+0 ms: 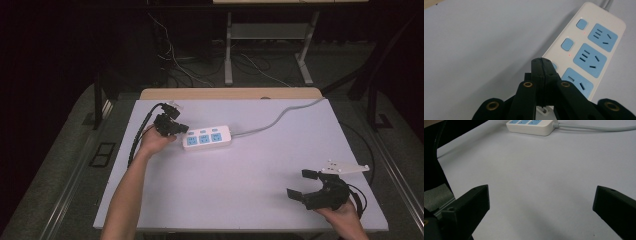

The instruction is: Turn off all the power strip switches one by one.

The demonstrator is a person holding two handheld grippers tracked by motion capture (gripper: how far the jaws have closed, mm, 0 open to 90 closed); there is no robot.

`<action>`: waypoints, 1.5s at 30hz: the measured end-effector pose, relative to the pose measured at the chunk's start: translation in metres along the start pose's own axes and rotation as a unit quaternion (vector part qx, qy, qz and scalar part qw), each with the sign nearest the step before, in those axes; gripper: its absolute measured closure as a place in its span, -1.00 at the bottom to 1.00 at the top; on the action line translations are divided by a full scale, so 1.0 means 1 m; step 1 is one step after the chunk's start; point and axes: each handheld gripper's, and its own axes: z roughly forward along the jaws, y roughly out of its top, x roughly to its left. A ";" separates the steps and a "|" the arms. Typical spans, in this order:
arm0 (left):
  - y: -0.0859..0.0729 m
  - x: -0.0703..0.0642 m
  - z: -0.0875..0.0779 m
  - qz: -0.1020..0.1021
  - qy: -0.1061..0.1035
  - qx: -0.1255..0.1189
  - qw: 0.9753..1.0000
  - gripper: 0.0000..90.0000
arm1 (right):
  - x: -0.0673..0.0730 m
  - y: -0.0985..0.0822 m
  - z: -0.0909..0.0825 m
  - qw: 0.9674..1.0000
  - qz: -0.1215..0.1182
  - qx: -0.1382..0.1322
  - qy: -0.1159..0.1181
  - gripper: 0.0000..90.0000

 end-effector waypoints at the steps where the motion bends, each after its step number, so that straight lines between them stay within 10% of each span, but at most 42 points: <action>1: 0.000 0.000 0.001 -0.002 -0.004 -0.003 1.000 0.98 | 0.000 0.000 0.000 1.000 0.000 0.000 0.000 -0.99; 45: 0.003 -0.013 0.018 -0.013 -0.011 -0.009 1.000 1.00 | 0.000 -0.001 -0.003 1.000 -0.007 0.003 0.002 -0.99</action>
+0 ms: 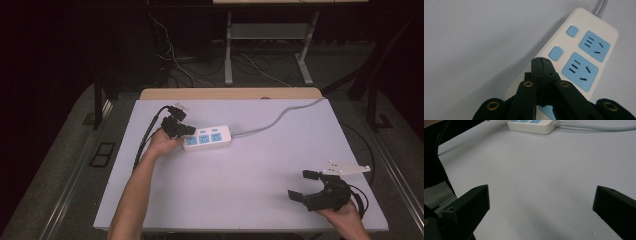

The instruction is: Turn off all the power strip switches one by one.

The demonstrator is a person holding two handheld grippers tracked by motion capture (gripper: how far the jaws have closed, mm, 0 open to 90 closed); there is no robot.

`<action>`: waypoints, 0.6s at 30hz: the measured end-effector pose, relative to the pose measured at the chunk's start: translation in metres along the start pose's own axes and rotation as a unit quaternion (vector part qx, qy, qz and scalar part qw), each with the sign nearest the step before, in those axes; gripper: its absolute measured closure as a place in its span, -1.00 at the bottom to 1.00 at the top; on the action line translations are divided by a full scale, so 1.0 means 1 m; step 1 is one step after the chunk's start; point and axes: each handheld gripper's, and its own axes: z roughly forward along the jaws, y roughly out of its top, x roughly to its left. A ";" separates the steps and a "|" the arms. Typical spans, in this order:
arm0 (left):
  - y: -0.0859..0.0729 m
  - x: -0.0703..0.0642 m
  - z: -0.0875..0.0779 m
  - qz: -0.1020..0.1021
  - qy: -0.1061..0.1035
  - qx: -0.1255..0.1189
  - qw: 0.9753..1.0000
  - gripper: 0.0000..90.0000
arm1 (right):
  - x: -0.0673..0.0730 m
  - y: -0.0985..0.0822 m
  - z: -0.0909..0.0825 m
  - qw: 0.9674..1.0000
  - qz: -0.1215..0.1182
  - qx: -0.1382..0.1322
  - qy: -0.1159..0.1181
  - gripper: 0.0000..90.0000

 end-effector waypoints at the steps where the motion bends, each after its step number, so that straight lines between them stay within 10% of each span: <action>1: 0.001 -0.001 0.000 0.002 0.001 0.002 1.000 1.00 | 0.000 0.000 0.000 1.000 0.001 0.000 0.000 -0.99; 18: 0.007 -0.009 -0.004 0.037 0.022 0.013 0.999 0.99 | -0.002 0.000 -0.002 1.000 0.006 -0.006 0.000 -0.99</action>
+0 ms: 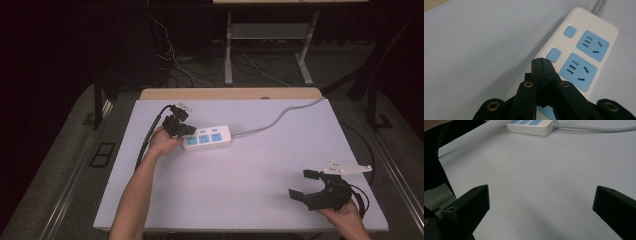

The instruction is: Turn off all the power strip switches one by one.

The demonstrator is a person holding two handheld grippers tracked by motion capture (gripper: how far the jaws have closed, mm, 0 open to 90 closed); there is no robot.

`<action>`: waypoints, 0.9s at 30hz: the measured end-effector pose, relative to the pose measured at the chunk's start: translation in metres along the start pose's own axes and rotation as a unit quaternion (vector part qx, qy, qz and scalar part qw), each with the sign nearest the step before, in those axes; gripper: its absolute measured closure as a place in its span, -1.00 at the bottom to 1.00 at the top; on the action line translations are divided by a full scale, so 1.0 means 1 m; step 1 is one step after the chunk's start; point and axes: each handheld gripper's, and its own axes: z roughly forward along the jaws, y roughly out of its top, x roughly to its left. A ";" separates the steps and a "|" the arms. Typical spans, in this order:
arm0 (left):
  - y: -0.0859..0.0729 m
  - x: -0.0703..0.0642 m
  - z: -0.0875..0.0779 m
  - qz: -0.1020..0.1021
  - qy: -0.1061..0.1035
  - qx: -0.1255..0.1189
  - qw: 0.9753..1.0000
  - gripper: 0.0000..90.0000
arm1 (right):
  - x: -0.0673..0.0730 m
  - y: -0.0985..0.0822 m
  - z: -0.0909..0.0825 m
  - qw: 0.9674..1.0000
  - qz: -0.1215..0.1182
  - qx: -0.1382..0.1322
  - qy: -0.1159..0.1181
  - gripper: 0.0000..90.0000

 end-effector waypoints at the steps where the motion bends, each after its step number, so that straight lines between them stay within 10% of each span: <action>1: 0.001 0.000 -0.001 0.004 0.000 0.006 1.000 0.99 | 0.000 0.000 0.000 1.000 0.001 0.000 0.000 -0.98; 27: 0.034 -0.001 -0.038 0.034 -0.012 -0.018 0.999 0.99 | -0.002 0.000 -0.001 1.000 0.005 -0.003 0.000 -0.99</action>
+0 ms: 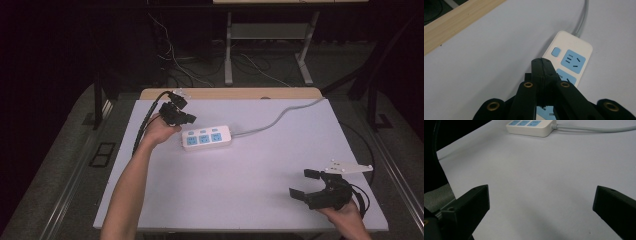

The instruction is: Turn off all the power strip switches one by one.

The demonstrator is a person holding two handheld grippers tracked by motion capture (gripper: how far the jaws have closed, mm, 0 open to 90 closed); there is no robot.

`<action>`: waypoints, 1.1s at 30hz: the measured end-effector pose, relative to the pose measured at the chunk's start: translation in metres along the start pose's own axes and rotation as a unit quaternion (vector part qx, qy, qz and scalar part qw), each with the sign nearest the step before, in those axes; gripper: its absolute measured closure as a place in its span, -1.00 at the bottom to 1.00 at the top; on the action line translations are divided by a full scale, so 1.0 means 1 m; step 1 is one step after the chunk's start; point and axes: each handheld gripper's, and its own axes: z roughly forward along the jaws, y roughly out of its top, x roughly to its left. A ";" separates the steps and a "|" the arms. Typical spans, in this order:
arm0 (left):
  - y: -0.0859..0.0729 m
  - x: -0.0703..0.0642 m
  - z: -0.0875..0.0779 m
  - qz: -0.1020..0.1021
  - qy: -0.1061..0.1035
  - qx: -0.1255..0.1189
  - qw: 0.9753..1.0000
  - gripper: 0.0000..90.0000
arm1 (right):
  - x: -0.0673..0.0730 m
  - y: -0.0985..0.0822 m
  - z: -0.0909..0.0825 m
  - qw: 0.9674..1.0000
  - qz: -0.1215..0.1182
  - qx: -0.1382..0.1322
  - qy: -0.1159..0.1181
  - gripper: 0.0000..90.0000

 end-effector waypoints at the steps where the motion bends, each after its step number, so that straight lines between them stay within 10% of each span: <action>1: 0.001 0.000 0.000 0.002 -0.001 0.001 1.000 0.99 | 0.000 0.000 0.000 1.000 0.000 0.000 0.000 -0.99; 33: 0.002 -0.002 0.036 0.007 -0.011 0.031 0.999 0.99 | 0.000 0.000 0.001 1.000 -0.003 0.004 0.001 -0.99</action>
